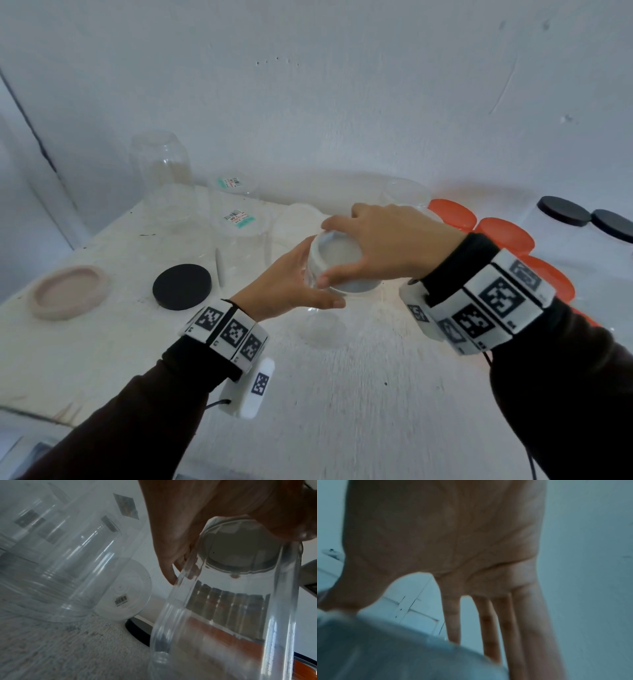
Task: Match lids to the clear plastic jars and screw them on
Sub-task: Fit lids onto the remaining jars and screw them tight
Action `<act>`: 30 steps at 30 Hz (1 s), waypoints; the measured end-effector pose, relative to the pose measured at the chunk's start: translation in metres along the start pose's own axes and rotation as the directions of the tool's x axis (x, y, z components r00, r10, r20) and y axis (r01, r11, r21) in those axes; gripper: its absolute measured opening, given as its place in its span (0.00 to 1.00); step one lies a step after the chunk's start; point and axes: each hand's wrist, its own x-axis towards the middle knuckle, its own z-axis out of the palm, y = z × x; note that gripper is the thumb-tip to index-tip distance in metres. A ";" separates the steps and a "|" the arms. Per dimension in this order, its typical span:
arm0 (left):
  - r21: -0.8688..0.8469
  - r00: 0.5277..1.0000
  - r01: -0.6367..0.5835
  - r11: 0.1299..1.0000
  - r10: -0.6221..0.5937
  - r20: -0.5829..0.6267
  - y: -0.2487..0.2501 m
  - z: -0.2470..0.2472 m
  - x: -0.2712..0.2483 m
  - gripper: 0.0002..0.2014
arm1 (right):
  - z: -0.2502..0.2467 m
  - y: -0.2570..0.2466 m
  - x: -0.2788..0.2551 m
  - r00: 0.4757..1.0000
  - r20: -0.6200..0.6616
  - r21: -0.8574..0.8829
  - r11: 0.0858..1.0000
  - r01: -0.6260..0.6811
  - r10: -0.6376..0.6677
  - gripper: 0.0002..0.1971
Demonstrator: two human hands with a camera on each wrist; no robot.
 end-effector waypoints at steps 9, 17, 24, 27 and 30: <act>0.063 0.999 -0.047 0.997 0.048 -0.014 0.001 0.002 0.000 0.37 | -0.007 0.006 -0.002 0.988 0.029 0.145 0.978 0.148 -0.154 0.36; 0.071 0.998 -0.059 0.996 0.058 0.006 0.001 0.000 0.001 0.40 | -0.002 0.012 -0.003 0.989 -0.013 0.161 0.976 0.149 -0.149 0.36; 0.150 0.995 -0.081 0.985 0.088 -0.040 -0.003 0.001 0.002 0.41 | 0.010 0.015 -0.004 0.981 -0.141 0.172 0.972 0.158 -0.135 0.34; 0.151 0.995 -0.080 0.985 0.088 -0.047 -0.002 0.001 0.001 0.40 | 0.013 0.014 -0.006 0.982 -0.147 0.194 0.970 0.147 -0.120 0.34; 0.180 0.998 -0.066 0.981 0.068 -0.002 -0.002 -0.001 0.000 0.42 | 0.016 0.014 -0.008 0.983 -0.142 0.210 0.967 0.144 -0.115 0.35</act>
